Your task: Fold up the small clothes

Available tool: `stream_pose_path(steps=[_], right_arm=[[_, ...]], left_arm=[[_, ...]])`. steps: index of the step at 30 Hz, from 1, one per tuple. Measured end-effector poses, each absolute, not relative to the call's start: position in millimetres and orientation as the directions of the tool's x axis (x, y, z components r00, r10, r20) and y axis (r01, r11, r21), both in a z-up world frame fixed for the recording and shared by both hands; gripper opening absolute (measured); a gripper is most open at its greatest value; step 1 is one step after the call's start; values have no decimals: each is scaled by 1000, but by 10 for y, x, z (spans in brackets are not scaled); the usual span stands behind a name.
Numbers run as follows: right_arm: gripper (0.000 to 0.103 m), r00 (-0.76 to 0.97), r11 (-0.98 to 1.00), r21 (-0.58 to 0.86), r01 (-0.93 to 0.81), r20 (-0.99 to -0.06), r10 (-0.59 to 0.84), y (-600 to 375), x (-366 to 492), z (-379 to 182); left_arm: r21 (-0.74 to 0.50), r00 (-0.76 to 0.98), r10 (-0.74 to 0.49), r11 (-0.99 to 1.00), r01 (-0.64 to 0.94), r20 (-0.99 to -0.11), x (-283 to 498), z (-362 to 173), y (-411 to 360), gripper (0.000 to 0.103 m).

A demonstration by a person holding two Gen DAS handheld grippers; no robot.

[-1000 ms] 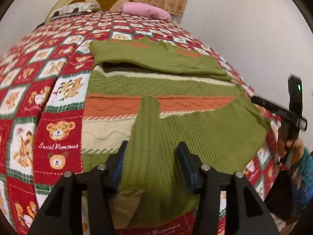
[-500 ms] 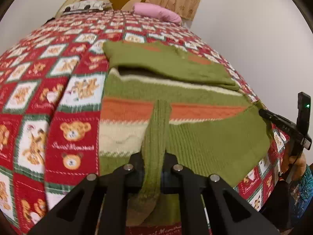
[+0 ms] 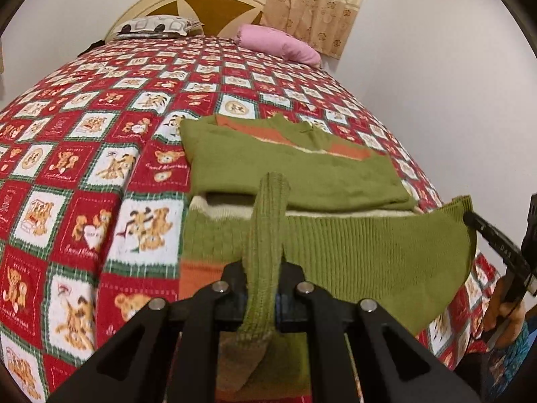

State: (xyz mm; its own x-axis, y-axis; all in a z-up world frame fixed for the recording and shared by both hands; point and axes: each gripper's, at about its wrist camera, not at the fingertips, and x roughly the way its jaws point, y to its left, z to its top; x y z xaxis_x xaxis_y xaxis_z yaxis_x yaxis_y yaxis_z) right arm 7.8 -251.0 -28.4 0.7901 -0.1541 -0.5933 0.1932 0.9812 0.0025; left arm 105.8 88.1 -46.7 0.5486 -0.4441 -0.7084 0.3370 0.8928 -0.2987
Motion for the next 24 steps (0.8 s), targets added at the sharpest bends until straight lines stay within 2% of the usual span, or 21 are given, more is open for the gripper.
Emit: stream_pose_path(steps=[2,16,24], right_arm=[[3,789,980,-5,197,-592,-162,-2516,126,-278],[3,792,977,-53,209,-577,-201,-2622,626,-186],[3,794,970,-87,227,-560,-236,-2755,1089,-105]], left_arm=[[-297,548,-439,895,332,-712,1133,-464,860,10],[-295,569,-413,910,292,-711,1629,-409,773,10],[-251,607,-373,927,279,-702,2039,-266,637,10]])
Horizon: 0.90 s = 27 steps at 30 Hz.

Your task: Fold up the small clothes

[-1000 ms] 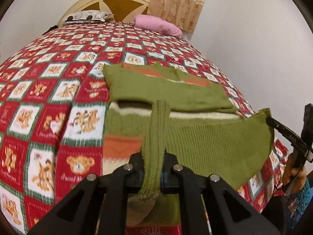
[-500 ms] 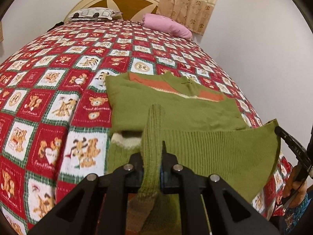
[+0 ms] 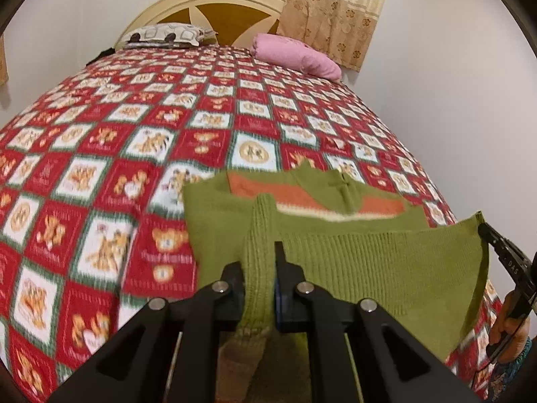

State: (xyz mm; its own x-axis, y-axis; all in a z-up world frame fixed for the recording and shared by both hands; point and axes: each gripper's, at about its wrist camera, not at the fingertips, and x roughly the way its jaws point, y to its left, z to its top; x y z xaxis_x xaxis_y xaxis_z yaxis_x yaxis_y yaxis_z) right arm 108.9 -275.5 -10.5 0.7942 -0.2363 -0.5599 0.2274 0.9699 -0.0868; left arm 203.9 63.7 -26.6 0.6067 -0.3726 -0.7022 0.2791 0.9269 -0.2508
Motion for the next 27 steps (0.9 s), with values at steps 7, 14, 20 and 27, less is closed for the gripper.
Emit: stream_pose_path(steps=[7,14,20,27], right_arm=[[3,797,954,-154,258,-524,-300,-2816,1658,-67],[3,780,936,-189,297,-516,-352,-2941,2212,-230],[3,751,913,-241,329,-519,-408,-3085,2617,-467],[3,670,907,-255,335,-613,-419,-3269,2831,-968]], left_arm=[[-199,668,-304,952,232,-679,2540,-185,472,10],[-192,682,-269,963,188,-680,3036,-288,345,10],[-125,679,-171,985,116,-714,3407,-595,168,10],[-74,634,-116,993,94,-765,3461,-908,106,20]])
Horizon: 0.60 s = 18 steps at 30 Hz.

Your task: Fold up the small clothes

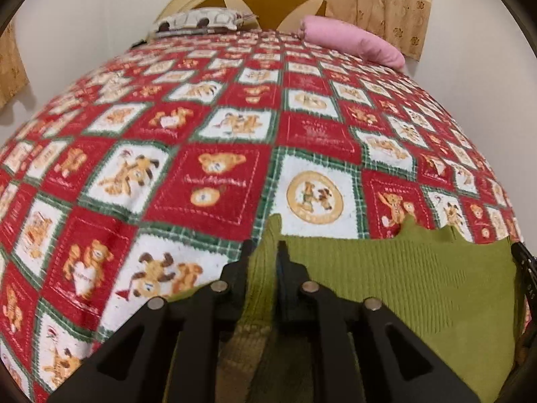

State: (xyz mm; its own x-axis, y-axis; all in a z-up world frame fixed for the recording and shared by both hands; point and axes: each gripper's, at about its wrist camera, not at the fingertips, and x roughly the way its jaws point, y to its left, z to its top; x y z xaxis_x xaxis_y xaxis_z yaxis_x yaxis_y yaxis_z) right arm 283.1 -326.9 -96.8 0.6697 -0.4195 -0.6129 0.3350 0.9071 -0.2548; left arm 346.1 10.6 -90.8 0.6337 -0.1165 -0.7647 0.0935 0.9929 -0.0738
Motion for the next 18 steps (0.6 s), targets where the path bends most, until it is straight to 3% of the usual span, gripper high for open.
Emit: stream_pose_path(steps=[8,18], right_arm=[[3,627,906,-255,337,-657,-418,-3334,2911,-1061],[4,595,911,-237,337,-697,-401,-3404,2985,-1121]], left_arm=[[52,653,-7,996,71,-757,3433,-937,-22,29],[42,636,22,999,16,-771,3519,-980,49,52]])
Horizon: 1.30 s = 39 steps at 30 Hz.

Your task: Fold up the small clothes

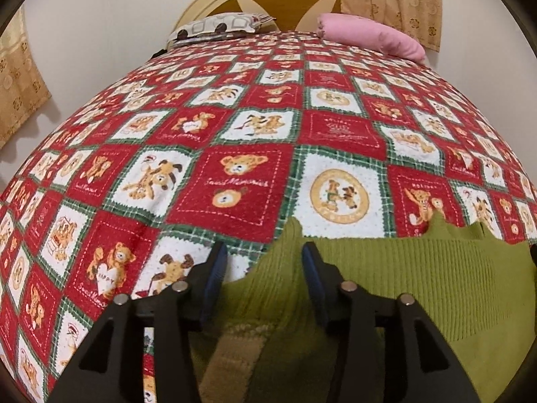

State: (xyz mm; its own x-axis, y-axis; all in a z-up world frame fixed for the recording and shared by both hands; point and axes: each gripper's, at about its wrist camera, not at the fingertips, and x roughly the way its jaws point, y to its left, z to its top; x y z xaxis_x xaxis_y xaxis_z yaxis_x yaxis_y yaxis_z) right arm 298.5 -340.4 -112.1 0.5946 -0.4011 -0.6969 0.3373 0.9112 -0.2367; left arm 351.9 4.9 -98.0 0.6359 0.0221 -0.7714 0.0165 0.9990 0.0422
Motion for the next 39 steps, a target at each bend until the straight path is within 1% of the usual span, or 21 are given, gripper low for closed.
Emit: stream_pose_path(steps=[6,8,10,12,14,15,17,19,22,24,26,29,30,33,37,39], right_arm=[[4,563,897,-267,352,-706,-430,-3427,3042,-1153],[4,555,891,-280,358,-704,-444,-3424,3042,-1160],[4,543,882,-286,375,-703,-459,-3446,3037,-1160],[4,547,873,-269,406,-694,-468,-3498,2993,-1123],[4,605,872,-201,447,-649,-460,-3556,2830,-972],[4,634,855,-166,491,-606,-481,-3590,2675,-849],[4,640,823,-153,547,-557,-529,-3597,2469,-714],[4,659,831,-141,538,-544,-520,-3501,2255,-609],[4,685,882,-129,453,-584,-436,-3248,1998,-574],[4,693,911,-116,397,-613,-380,-3065,1836,-607],[4,673,937,-108,334,-669,-317,-2934,1755,-733],[4,613,952,-105,286,-744,-266,-2911,1755,-1058],[4,618,953,-114,282,-738,-271,-2919,1734,-1151],[4,641,953,-93,288,-721,-263,-2948,1692,-1154],[4,653,950,-112,290,-703,-282,-2907,1690,-1183],[4,653,950,-110,291,-703,-282,-2919,1689,-1169]], left_arm=[[41,625,43,999,-17,-780,3562,-1007,86,67],[32,611,44,999,-30,-790,3605,-1031,114,77],[22,597,46,999,-47,-801,3638,-1050,146,84],[6,584,43,998,-66,-811,3673,-1069,192,89],[-10,575,38,997,-79,-817,3689,-1083,228,93],[-18,572,33,996,-83,-820,3692,-1088,241,93],[-27,568,30,996,-91,-822,3699,-1093,261,95],[-20,569,37,995,-94,-821,3689,-1090,249,95],[-8,575,52,995,-103,-817,3670,-1078,244,97],[-26,578,44,993,-112,-815,3653,-1072,276,99],[-68,566,13,990,-121,-824,3659,-1090,342,102],[-153,547,-75,983,-98,-834,3657,-1107,460,103],[-152,538,-85,985,-81,-839,3625,-1091,476,103],[-106,522,-75,994,-29,-849,3406,-977,525,103],[-43,620,-41,999,12,-783,2798,-644,652,103],[-30,639,-51,999,43,-767,2490,-553,696,103]])
